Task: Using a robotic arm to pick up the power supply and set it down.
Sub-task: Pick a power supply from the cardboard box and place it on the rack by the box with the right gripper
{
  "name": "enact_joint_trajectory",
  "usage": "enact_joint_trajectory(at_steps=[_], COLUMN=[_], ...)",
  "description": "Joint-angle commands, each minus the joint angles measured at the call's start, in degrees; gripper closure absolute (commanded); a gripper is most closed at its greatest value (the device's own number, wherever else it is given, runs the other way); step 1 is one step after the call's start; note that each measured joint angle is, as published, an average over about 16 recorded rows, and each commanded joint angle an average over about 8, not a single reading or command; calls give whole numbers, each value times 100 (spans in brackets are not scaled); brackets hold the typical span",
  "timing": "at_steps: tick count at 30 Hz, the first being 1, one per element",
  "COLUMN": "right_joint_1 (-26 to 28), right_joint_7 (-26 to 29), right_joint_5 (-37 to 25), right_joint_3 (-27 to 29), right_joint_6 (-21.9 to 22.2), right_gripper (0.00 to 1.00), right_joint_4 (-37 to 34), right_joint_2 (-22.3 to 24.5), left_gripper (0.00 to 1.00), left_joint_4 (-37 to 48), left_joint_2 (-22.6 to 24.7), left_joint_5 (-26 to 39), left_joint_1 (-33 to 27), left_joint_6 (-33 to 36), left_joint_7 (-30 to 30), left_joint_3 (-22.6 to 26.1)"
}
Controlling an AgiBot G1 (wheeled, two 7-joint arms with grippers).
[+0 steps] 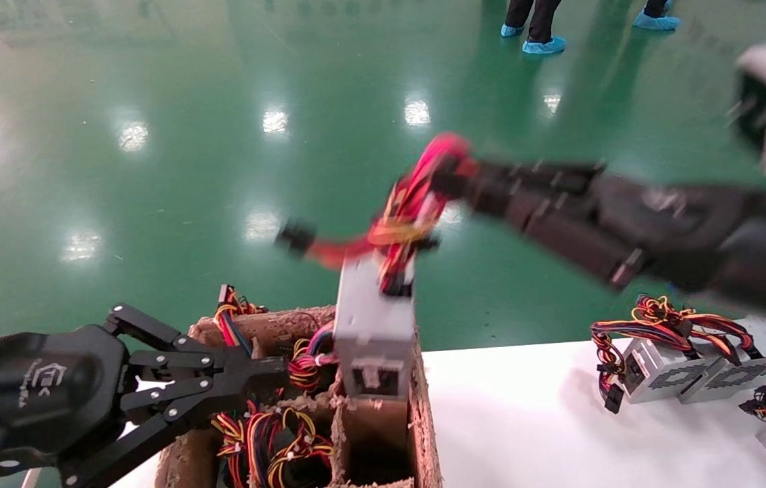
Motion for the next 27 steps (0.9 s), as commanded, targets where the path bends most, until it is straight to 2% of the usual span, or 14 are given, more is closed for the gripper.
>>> enact_joint_trajectory(at_steps=[1,6,11,21,27], right_joint_1=[51,94,-28,-789,-1285], right_joint_7=[-65,-109,-81,281,501], right_joint_5=[174,511,614,175,42], right_joint_3=[111,390,576,503,452], right_joint_6=[-15,229,663,1737,2132], right_gripper=[100,100,100,100,100], right_joint_4=[-172,-386,-433,-192,-38], right_joint_2=[-18,16,199,772,1018], left_gripper=[100,100,100,100,100], left_joint_4=[0,0,0,0,0], left_joint_2=[0,0,0,-1,-1], left_joint_5=[0,0,0,-1,-1], left_joint_1=[0,0,0,0,0], left_joint_6=[0,0,0,-1,-1], left_joint_7=[0,0,0,1,1], left_joint_3=[0,0,1,1,2])
